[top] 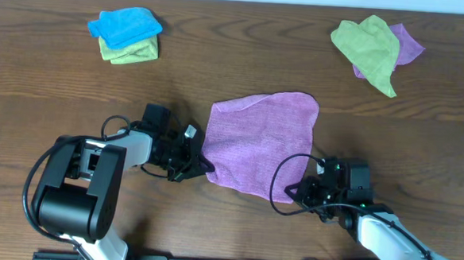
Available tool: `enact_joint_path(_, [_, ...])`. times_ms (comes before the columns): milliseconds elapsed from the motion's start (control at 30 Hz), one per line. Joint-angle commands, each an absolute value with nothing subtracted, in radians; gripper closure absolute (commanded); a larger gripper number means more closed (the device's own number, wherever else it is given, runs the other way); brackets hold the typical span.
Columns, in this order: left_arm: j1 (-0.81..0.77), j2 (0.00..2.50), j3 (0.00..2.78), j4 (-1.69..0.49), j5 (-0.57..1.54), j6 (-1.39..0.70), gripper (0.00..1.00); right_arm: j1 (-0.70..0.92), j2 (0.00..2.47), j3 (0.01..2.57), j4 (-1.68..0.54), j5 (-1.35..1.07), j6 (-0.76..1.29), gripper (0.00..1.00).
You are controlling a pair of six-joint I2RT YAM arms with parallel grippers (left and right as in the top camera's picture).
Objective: Fold the cloth
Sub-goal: 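Grasp the near edge with both grippers and fold it away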
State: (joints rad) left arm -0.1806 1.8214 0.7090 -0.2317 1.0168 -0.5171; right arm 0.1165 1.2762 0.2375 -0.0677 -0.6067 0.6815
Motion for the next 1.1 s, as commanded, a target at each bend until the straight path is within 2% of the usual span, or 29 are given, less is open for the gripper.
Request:
enact_joint_path(0, [-0.161,1.807,0.699,-0.239,1.08,-0.477,0.94,0.13,1.247,0.247,-0.1,-0.517,0.679,0.99])
enact_joint_path(333, [-0.072,1.509,0.71,-0.266,1.098,-0.503,0.94,0.131,1.06,0.472,-0.257,-0.518,0.612,0.99])
enact_joint_path(467, [-0.072,1.37,0.711,-0.332,1.021,-0.512,0.94,0.132,1.058,0.544,-0.336,-0.521,0.569,0.99])
enact_joint_path(633, [-0.071,1.347,0.71,-0.505,0.988,-0.422,0.94,0.132,1.054,0.563,-0.413,-0.536,0.55,0.99])
enact_joint_path(867, [-0.071,1.347,0.71,-0.781,0.829,-0.256,0.94,0.131,0.957,0.565,-0.674,-0.429,0.488,0.99])
enact_joint_path(1067, [-0.071,1.346,0.71,-0.789,0.828,-0.248,0.94,0.132,0.888,0.565,-0.749,-0.406,0.461,0.99])
